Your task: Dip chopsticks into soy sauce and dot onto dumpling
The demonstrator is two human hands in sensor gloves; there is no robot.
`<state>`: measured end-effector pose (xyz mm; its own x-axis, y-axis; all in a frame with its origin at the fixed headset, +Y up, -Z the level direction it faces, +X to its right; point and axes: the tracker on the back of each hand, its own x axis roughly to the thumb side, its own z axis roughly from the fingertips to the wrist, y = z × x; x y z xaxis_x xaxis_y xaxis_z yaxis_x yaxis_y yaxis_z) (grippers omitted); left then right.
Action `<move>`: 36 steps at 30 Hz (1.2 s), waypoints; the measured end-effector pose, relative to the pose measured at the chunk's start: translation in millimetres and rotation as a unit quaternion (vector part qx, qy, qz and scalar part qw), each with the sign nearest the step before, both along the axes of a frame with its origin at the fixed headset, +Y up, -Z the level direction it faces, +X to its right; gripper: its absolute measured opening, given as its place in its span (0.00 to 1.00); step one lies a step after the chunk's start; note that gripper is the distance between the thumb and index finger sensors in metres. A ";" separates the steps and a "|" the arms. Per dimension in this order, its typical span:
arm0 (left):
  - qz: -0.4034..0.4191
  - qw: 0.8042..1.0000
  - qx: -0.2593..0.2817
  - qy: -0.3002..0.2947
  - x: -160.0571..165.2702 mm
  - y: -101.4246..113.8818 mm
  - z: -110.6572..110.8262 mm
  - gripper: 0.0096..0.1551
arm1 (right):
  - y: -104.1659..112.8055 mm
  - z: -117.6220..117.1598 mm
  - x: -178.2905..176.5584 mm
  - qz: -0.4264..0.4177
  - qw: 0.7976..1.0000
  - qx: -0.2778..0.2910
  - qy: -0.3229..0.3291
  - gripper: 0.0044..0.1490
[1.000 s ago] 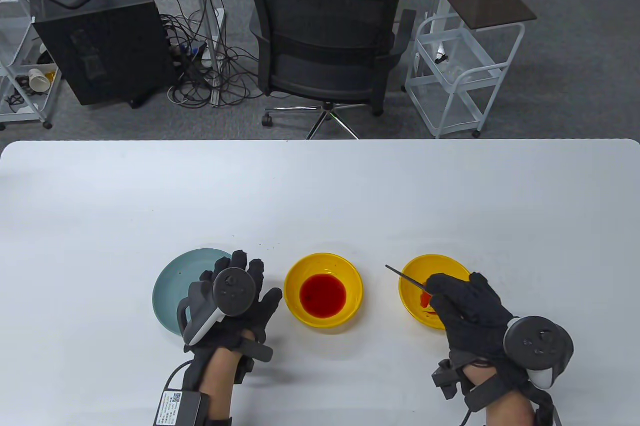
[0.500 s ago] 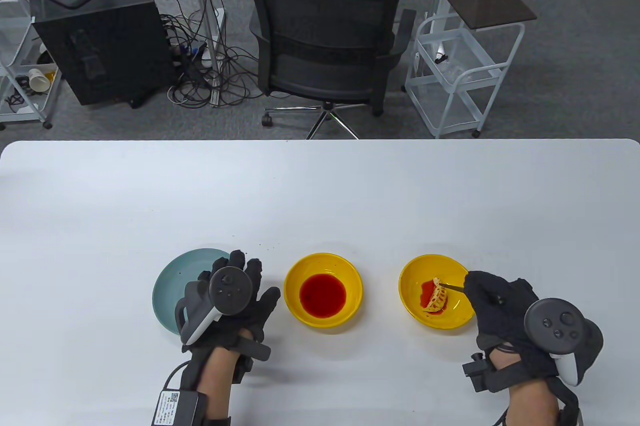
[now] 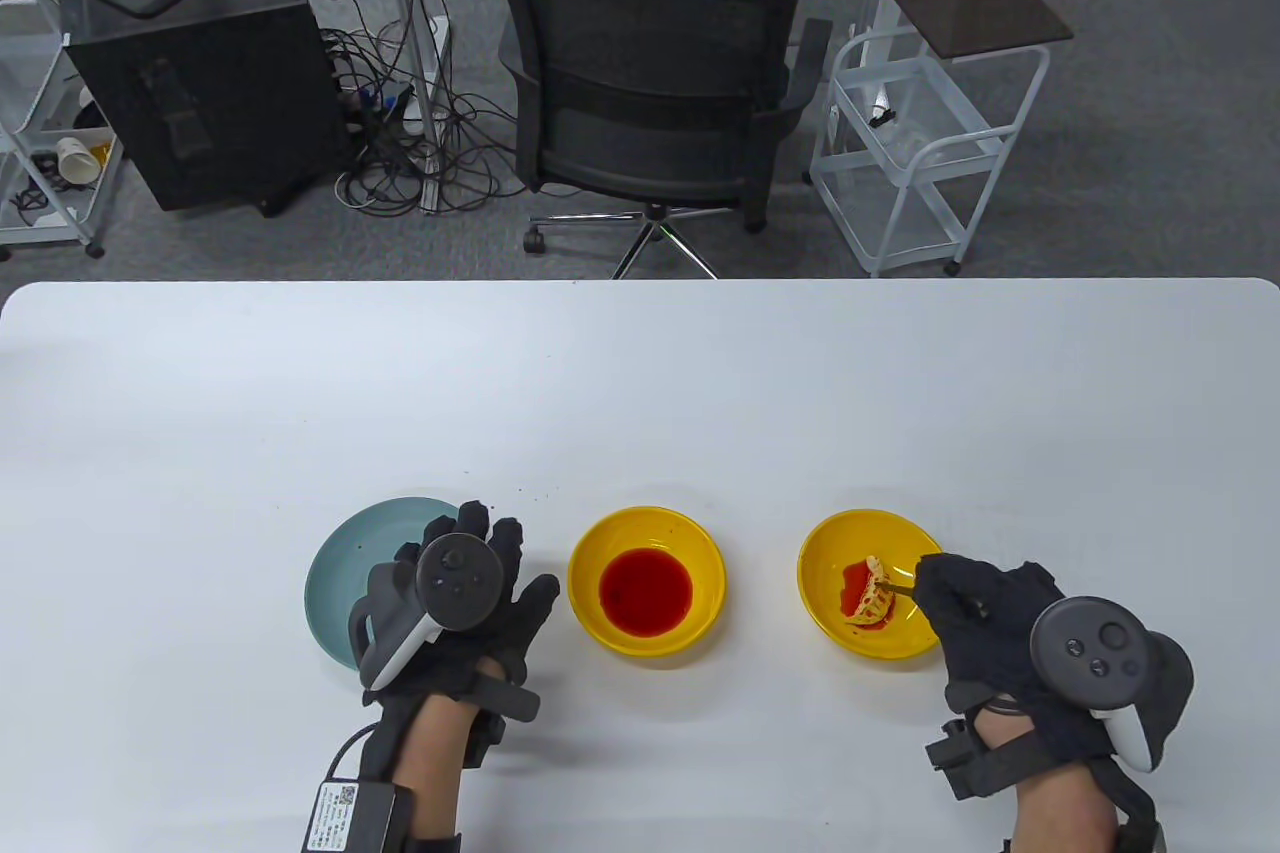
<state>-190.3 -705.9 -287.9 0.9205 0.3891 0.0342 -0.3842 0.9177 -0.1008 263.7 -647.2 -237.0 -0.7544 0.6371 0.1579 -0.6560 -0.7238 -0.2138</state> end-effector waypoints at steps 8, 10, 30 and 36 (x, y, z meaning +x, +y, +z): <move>0.001 1.000 0.000 0.000 -0.5 0.0 0.1 0.48 | 2.5 2.9 -0.6 -0.007 1.000 -0.003 0.021 0.32; 0.001 1.000 -0.001 0.000 -0.6 0.0 0.1 0.48 | 3.3 3.7 1.1 -0.014 1.000 0.000 0.021 0.32; 0.006 1.000 0.001 0.000 -1.6 0.2 -0.1 0.48 | -1.0 0.3 2.4 0.004 1.000 0.005 -0.013 0.32; 0.006 1.000 -0.001 0.000 -1.2 0.2 -0.2 0.48 | -3.8 -2.4 0.3 0.014 1.000 -0.012 -0.007 0.32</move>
